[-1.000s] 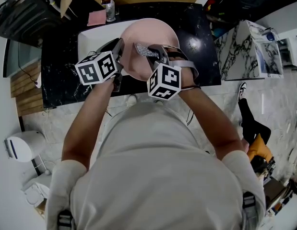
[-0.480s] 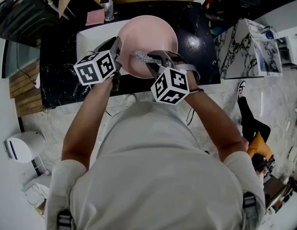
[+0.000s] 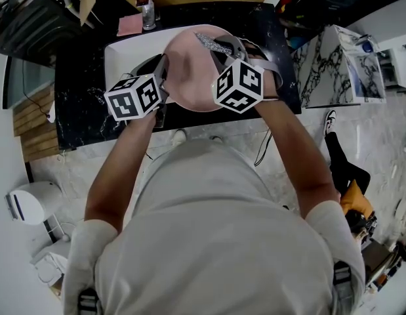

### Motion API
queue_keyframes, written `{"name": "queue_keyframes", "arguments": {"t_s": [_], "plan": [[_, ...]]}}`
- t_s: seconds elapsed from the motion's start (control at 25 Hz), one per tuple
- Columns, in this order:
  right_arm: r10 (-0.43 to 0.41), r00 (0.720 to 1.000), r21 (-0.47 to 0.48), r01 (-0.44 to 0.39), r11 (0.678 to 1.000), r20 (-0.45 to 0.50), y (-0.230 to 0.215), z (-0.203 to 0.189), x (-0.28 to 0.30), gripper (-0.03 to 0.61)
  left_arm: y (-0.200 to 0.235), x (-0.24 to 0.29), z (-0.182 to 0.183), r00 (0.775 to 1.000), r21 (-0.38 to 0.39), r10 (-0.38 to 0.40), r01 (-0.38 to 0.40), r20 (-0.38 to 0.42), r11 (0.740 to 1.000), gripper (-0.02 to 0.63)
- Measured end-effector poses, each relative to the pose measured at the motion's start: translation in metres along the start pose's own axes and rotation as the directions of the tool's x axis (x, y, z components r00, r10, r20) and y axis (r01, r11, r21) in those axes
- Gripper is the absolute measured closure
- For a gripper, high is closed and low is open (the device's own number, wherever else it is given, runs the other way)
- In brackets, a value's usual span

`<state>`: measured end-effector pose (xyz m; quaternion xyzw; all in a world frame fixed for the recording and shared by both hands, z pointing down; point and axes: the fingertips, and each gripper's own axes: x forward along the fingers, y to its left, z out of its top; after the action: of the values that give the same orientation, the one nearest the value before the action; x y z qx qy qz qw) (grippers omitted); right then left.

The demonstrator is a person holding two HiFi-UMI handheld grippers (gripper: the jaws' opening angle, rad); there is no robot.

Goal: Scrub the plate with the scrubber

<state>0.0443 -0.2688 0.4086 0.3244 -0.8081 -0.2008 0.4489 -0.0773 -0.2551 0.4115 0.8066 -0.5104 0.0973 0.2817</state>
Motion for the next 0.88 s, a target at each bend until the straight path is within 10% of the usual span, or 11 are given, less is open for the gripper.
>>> {"name": "queue_keyframes", "arguments": {"t_s": [0.88], "plan": [[0.189, 0.981, 0.037, -0.19, 0.981, 0.035, 0.09, -0.006, -0.031, 0.502, 0.011, -0.003, 0.007, 1.0, -0.03, 0.011, -0.01, 0.026, 1.0, 0.583]]}}
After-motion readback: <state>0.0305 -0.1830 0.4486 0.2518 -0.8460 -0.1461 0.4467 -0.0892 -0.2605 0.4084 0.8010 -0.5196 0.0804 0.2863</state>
